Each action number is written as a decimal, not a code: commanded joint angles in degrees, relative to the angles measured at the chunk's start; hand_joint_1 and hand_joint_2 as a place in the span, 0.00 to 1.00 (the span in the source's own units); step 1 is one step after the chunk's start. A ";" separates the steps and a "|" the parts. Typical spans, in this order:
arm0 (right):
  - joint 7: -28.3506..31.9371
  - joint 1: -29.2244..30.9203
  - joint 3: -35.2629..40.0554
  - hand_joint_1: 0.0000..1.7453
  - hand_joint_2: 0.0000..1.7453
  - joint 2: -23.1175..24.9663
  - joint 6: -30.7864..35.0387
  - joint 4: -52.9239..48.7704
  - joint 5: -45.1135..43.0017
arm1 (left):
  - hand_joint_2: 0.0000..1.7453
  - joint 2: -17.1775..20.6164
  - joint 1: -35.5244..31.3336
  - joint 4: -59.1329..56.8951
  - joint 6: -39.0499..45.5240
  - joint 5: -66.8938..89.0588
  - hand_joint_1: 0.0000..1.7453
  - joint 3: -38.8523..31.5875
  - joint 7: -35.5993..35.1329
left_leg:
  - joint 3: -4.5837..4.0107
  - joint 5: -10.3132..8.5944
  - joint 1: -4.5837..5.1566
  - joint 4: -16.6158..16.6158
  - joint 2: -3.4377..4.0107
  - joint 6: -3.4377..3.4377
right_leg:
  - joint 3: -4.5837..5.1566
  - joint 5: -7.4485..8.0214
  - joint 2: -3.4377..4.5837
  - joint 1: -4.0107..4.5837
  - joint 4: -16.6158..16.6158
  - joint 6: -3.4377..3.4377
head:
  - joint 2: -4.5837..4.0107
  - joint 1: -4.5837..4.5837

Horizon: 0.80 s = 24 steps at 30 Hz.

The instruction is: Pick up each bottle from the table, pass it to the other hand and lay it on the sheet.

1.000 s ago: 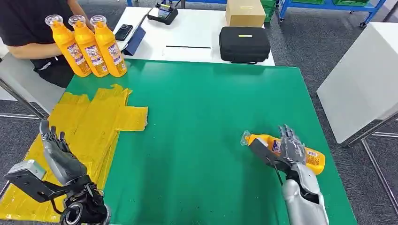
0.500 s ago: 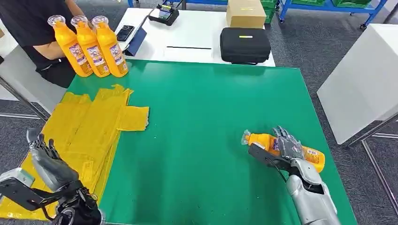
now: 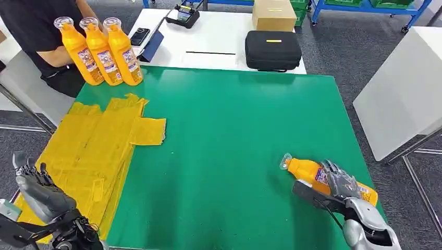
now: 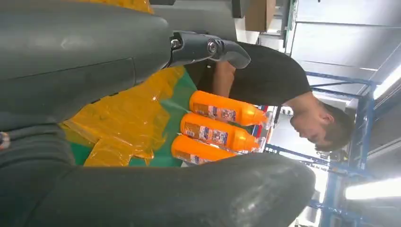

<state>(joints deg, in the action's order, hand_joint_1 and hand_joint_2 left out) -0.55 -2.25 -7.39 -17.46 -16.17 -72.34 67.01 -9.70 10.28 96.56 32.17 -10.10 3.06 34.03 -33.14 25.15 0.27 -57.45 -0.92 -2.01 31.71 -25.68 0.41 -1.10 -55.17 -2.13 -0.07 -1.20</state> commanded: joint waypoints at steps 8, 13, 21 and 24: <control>0.06 -1.84 -6.08 0.00 1.00 2.99 -3.63 -2.43 2.94 | 0.00 -0.90 -0.54 -1.11 -1.22 1.58 0.00 -1.11 -1.53 | 0.06 0.02 -0.02 0.04 0.06 0.10 | -0.05 -0.02 -0.02 0.02 0.04 0.09 | 0.00 0.00; 0.03 -1.15 -7.17 0.00 1.00 3.98 -3.69 -0.64 3.75 | 0.00 -1.23 -0.93 -1.58 -1.27 1.98 0.00 -1.30 -1.61 | 0.04 0.01 -0.03 0.05 0.05 0.11 | -0.03 0.00 -0.02 0.03 0.07 0.11 | 0.00 0.00; -0.15 -2.34 -13.25 0.00 1.00 7.55 -6.22 -5.19 7.20 | 0.00 -1.72 -1.08 -1.19 -1.57 2.36 0.00 -1.92 -2.20 | 0.02 0.02 -0.01 0.05 0.03 0.11 | 0.01 -0.02 -0.04 0.01 0.04 0.10 | 0.00 0.00; 0.39 -2.58 -14.24 0.00 1.00 8.72 -7.04 -5.19 8.29 | 0.00 -1.83 -1.35 -1.46 -1.69 2.54 0.00 -1.87 -2.33 | 0.03 0.03 -0.04 0.04 0.06 0.13 | -0.02 -0.03 -0.03 0.04 0.05 0.12 | 0.00 0.00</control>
<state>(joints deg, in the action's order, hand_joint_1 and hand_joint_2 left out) -1.01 -4.96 -15.70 -14.82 -21.01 -75.89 73.14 -11.08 10.66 96.91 30.99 -7.78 2.95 32.30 -33.24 25.14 0.28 -57.45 -0.92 -2.01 31.81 -25.68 0.42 -1.12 -55.17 -2.13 -0.07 -1.20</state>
